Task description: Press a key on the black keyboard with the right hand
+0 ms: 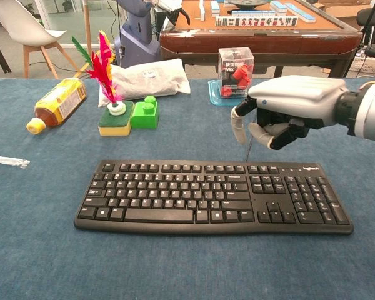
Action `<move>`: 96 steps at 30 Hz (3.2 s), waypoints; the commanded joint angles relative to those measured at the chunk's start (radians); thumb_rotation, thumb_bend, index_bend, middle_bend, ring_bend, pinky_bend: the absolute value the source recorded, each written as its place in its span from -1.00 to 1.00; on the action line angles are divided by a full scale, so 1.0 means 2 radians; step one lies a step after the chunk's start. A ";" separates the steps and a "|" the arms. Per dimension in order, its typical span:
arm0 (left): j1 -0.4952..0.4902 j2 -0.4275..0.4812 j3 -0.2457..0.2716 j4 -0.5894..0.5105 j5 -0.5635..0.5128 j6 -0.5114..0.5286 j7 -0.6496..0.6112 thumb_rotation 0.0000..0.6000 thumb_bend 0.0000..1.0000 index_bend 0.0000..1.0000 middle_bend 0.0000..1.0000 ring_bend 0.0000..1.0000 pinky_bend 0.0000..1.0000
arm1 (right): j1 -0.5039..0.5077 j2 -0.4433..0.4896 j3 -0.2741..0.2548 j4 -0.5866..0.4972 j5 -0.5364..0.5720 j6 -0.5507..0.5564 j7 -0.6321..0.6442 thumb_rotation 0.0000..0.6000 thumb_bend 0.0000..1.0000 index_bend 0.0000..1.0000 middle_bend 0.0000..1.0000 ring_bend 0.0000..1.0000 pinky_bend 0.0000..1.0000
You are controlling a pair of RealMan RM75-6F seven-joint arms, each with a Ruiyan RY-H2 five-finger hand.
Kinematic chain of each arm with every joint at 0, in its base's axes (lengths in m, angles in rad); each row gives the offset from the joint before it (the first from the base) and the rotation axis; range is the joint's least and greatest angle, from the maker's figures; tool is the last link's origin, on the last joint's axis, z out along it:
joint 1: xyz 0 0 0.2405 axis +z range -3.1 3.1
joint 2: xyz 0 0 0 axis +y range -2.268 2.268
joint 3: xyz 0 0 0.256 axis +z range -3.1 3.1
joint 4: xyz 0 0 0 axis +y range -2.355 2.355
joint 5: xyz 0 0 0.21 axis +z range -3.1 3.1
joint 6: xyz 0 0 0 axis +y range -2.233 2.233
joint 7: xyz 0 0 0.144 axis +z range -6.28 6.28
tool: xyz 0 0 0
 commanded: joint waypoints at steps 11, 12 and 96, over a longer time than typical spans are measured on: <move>0.003 0.003 -0.001 -0.001 0.001 0.005 -0.003 1.00 -0.06 -0.30 0.16 0.05 0.38 | 0.057 -0.055 -0.007 0.037 0.128 -0.021 -0.128 1.00 0.82 -0.05 1.00 1.00 1.00; 0.004 0.003 -0.001 -0.002 0.001 0.005 -0.004 1.00 -0.06 -0.30 0.16 0.05 0.38 | 0.061 -0.059 -0.010 0.038 0.137 -0.020 -0.138 1.00 0.83 -0.07 1.00 1.00 1.00; 0.017 0.004 -0.015 -0.002 -0.001 0.024 -0.003 1.00 -0.06 0.12 0.26 0.07 0.41 | -0.094 0.173 -0.147 -0.094 -0.098 0.250 0.066 1.00 0.58 -0.05 0.25 0.02 0.49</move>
